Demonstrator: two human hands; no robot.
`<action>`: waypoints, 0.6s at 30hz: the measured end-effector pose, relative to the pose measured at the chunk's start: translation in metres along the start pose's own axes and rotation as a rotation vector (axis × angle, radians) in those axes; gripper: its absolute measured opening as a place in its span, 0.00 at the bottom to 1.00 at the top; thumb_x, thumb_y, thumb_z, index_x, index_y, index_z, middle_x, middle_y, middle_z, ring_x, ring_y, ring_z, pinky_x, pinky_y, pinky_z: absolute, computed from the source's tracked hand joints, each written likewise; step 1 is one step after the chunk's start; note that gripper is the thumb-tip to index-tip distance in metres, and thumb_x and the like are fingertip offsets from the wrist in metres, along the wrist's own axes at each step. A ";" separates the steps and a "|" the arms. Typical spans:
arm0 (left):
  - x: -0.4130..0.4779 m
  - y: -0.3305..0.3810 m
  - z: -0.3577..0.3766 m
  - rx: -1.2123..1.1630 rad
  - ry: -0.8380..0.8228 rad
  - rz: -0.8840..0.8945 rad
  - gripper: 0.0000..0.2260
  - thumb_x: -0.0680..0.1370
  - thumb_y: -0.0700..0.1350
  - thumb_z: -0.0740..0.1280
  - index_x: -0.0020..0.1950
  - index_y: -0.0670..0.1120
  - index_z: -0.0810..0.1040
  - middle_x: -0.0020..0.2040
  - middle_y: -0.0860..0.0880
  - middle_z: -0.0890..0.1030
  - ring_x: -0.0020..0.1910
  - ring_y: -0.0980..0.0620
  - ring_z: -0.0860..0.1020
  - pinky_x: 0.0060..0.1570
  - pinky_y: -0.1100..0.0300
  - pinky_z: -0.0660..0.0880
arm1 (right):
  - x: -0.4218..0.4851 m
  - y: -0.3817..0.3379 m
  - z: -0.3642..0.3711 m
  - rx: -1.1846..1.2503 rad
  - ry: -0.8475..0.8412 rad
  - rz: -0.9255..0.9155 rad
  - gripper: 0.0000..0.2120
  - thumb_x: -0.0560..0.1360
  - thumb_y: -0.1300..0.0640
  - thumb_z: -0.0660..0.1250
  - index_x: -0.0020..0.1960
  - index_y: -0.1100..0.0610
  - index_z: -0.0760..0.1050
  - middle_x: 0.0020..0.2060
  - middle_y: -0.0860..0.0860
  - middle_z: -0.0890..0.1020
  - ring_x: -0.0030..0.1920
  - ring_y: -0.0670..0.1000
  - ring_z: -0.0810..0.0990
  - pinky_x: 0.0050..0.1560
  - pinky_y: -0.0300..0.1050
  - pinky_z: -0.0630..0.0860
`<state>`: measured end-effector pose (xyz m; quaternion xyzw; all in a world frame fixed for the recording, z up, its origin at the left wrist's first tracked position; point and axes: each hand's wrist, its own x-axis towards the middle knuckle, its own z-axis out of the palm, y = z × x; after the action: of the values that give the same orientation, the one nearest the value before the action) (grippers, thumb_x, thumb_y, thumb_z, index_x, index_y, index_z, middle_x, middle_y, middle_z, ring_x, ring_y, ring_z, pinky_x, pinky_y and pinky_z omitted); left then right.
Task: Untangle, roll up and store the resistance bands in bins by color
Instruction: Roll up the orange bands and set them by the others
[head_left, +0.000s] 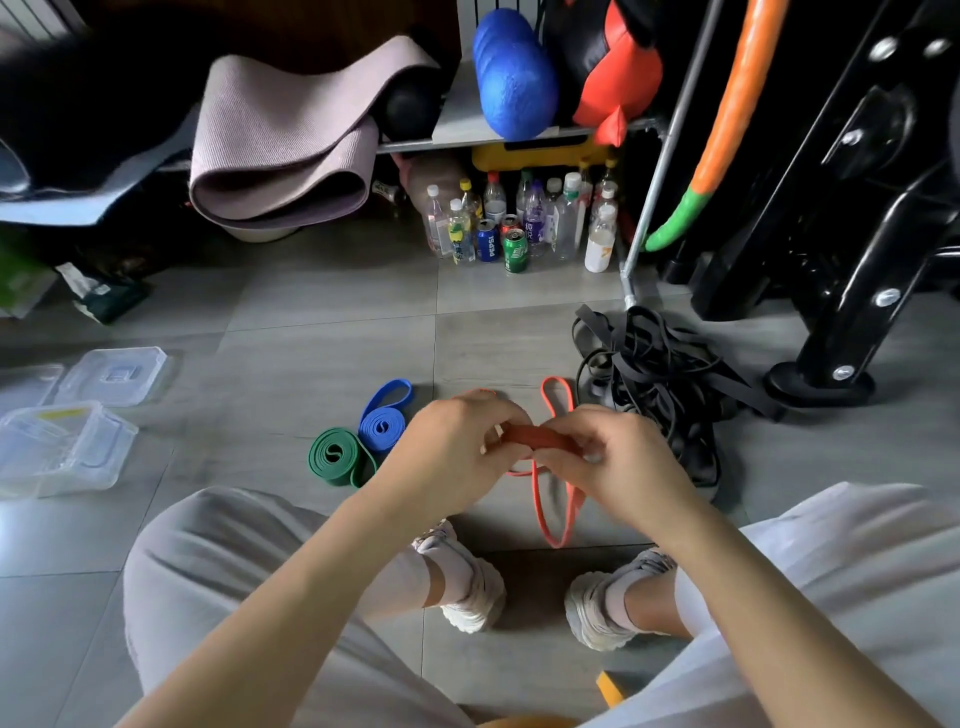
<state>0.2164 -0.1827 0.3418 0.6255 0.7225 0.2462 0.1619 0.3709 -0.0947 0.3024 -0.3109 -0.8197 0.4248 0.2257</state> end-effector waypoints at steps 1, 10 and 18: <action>0.000 -0.001 0.000 -0.096 0.030 -0.064 0.06 0.73 0.42 0.71 0.46 0.53 0.81 0.36 0.57 0.76 0.36 0.55 0.76 0.40 0.62 0.72 | 0.000 0.000 -0.001 0.037 0.007 0.014 0.06 0.69 0.56 0.75 0.45 0.48 0.83 0.31 0.43 0.79 0.35 0.43 0.78 0.38 0.37 0.73; -0.005 0.000 0.021 -1.368 0.085 -0.330 0.09 0.69 0.39 0.68 0.47 0.41 0.82 0.42 0.42 0.83 0.38 0.51 0.81 0.41 0.64 0.78 | -0.002 -0.015 0.000 0.569 0.120 0.114 0.05 0.64 0.51 0.74 0.40 0.43 0.84 0.33 0.55 0.84 0.34 0.50 0.81 0.41 0.48 0.80; 0.002 -0.007 0.007 -0.304 0.001 -0.116 0.12 0.71 0.45 0.73 0.54 0.50 0.81 0.49 0.55 0.81 0.40 0.56 0.77 0.44 0.61 0.74 | -0.005 -0.003 -0.003 0.236 0.013 0.074 0.05 0.69 0.55 0.74 0.40 0.45 0.81 0.32 0.44 0.83 0.32 0.44 0.82 0.38 0.49 0.79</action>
<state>0.2138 -0.1799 0.3320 0.5508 0.7120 0.3432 0.2683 0.3755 -0.0983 0.3058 -0.3149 -0.7506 0.5241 0.2504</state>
